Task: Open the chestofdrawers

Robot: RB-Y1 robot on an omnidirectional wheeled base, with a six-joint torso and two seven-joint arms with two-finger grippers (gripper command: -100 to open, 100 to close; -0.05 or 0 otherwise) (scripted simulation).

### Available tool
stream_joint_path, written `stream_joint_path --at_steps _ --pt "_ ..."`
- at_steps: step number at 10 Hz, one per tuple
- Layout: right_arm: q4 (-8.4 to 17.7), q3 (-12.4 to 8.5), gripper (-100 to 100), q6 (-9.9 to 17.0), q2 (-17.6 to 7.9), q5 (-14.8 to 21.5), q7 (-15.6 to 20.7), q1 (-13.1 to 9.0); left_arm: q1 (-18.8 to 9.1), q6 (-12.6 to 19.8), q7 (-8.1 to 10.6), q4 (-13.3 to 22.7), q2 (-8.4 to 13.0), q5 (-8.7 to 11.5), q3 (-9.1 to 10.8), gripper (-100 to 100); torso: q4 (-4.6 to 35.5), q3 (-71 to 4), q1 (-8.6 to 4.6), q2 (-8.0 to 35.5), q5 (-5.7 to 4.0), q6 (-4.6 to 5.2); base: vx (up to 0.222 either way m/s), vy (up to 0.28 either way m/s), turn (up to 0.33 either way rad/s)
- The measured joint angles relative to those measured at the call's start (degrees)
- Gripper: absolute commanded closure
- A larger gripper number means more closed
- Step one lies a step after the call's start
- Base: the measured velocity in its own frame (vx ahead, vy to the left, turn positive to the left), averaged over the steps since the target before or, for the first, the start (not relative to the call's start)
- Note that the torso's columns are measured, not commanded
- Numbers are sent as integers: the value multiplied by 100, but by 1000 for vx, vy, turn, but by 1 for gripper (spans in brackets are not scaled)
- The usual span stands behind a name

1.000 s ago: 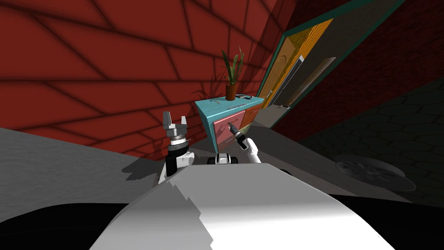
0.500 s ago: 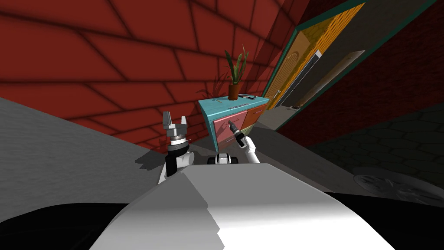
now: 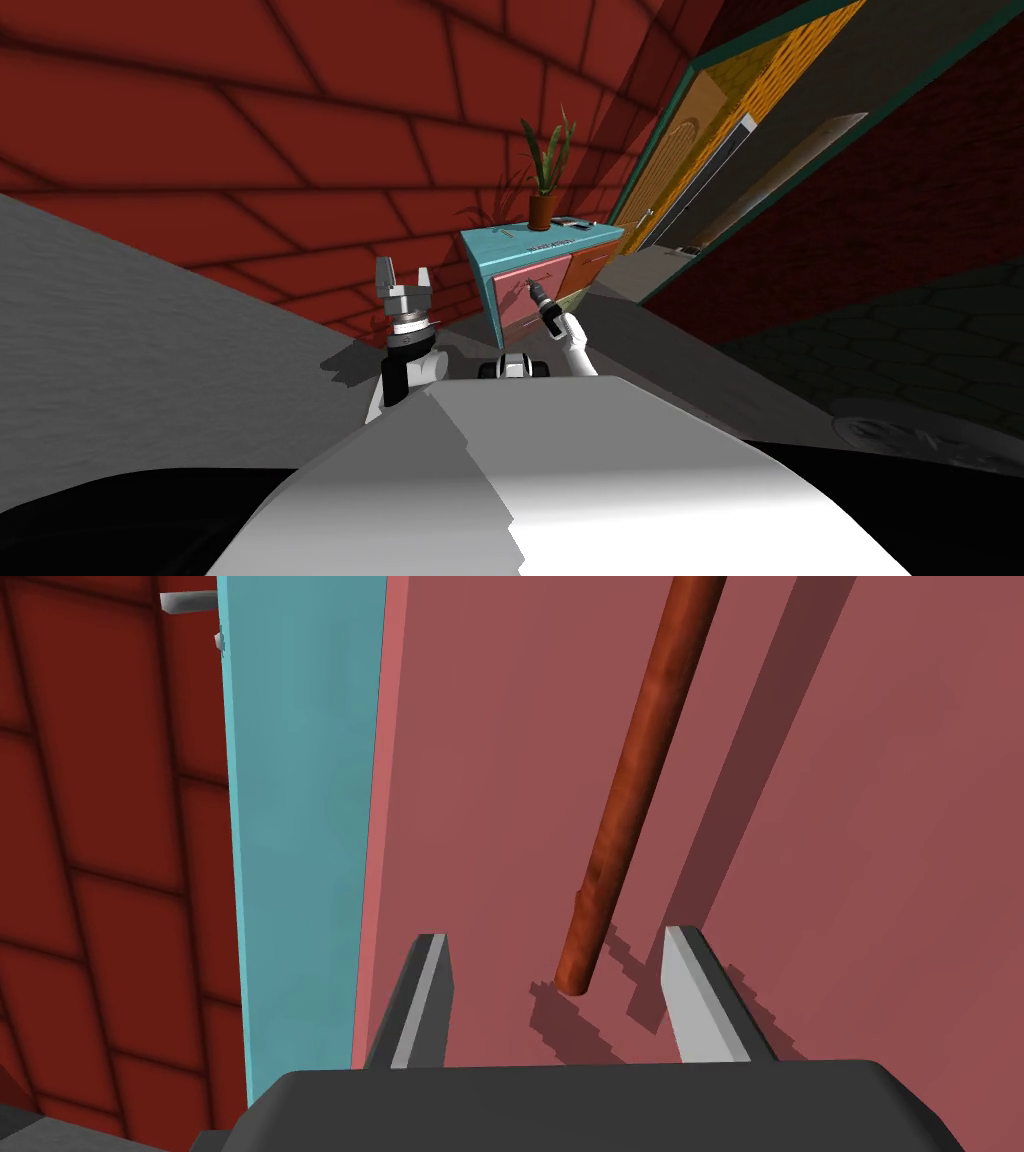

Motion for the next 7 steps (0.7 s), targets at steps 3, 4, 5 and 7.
stream_joint_path --at_steps 3,4,5,7 --pt "-236 131 100 -366 -260 -88 -181 280 0 0 0 0 -1 0 -1 0 6 8 -8 13 -2 -4 54 102 -227" --pt "-326 169 100 -480 -343 -115 -246 375 -1 0 0 0 0 0 -1 0 6 10 -18 18 -5 -6 40 79 -151" --pt "-316 170 100 -597 -376 -158 -249 404 -1 0 0 0 0 0 -1 0 6 11 -23 18 -7 -6 35 62 -138" --pt "-395 209 -100 -696 -449 -173 -303 479 -1 0 0 0 0 0 0 0 6 13 -28 22 -8 -7 28 -1 -13"
